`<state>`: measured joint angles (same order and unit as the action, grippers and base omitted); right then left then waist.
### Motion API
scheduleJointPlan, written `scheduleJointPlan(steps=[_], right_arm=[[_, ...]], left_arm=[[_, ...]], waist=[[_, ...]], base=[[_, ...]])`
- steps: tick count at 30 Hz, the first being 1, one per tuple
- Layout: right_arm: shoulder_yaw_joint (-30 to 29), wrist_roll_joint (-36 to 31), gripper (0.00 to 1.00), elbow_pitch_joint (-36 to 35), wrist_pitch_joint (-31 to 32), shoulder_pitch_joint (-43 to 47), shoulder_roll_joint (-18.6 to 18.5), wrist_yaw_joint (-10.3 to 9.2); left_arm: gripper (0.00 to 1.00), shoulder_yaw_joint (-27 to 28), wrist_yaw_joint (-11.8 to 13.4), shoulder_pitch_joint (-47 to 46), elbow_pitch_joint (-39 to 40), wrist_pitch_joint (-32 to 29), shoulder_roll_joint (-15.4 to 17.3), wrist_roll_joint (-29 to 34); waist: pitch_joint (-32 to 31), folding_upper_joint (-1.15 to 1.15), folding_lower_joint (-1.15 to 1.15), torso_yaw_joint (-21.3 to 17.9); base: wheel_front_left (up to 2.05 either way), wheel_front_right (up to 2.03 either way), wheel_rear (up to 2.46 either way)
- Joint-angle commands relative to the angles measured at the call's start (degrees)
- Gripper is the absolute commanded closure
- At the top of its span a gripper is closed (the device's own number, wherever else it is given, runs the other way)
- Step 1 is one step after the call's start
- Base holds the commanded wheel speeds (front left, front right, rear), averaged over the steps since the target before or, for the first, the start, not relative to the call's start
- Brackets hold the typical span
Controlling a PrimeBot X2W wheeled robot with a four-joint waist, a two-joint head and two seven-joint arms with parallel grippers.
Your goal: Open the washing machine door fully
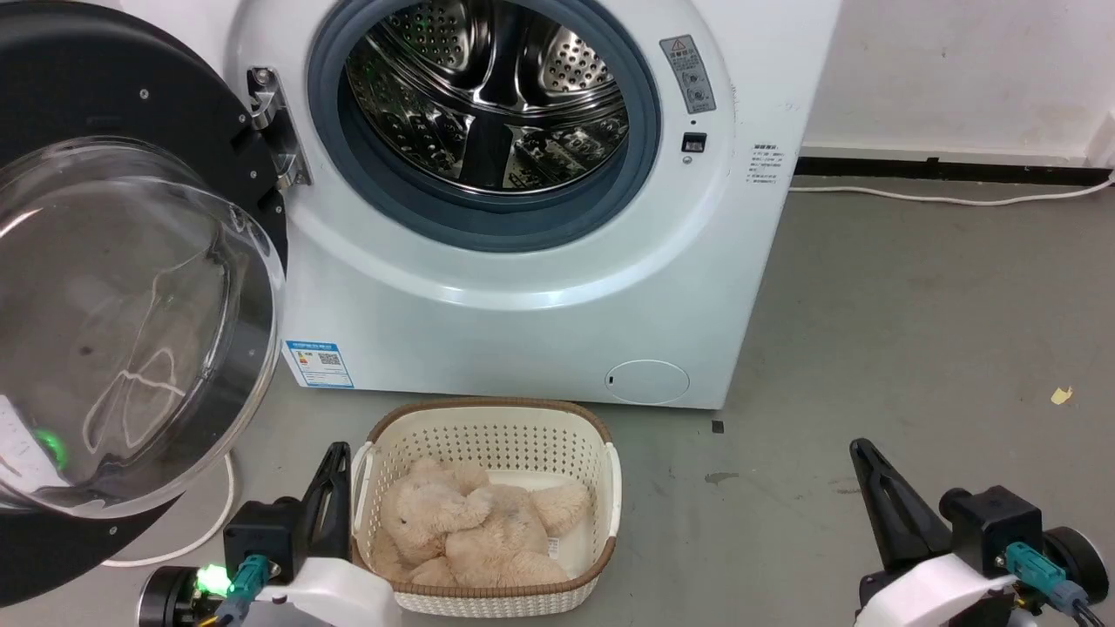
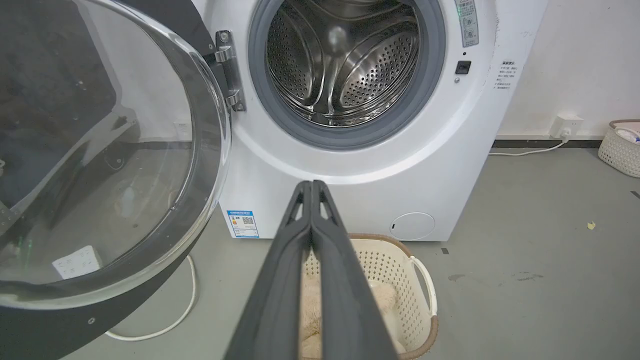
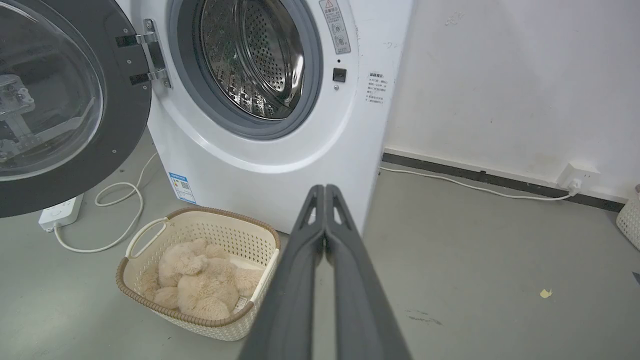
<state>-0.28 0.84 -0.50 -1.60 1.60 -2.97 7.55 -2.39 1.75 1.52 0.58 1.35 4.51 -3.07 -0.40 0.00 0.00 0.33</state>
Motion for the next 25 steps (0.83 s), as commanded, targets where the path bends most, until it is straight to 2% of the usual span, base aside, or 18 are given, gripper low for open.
scheduleJointPlan(steps=[1, 25], right_arm=[[0.1, -0.5, 1.0, 0.2, 0.2, -0.9, 0.1, -0.06], [0.3, -0.8, 1.0, 0.5, 1.6, -1.6, 0.1, -0.06]], left_arm=[[1.0, 0.5, -0.4, -0.8, -0.1, -0.3, -0.2, 0.7], [1.0, 2.4, -1.8, -1.5, -0.6, -1.3, -1.6, 3.1]], waist=[[0.0, 0.0, 0.0, 0.0], [0.4, 0.0, 0.0, -0.3]], base=[[0.0, 0.0, 0.0], [0.0, 0.0, 0.0]])
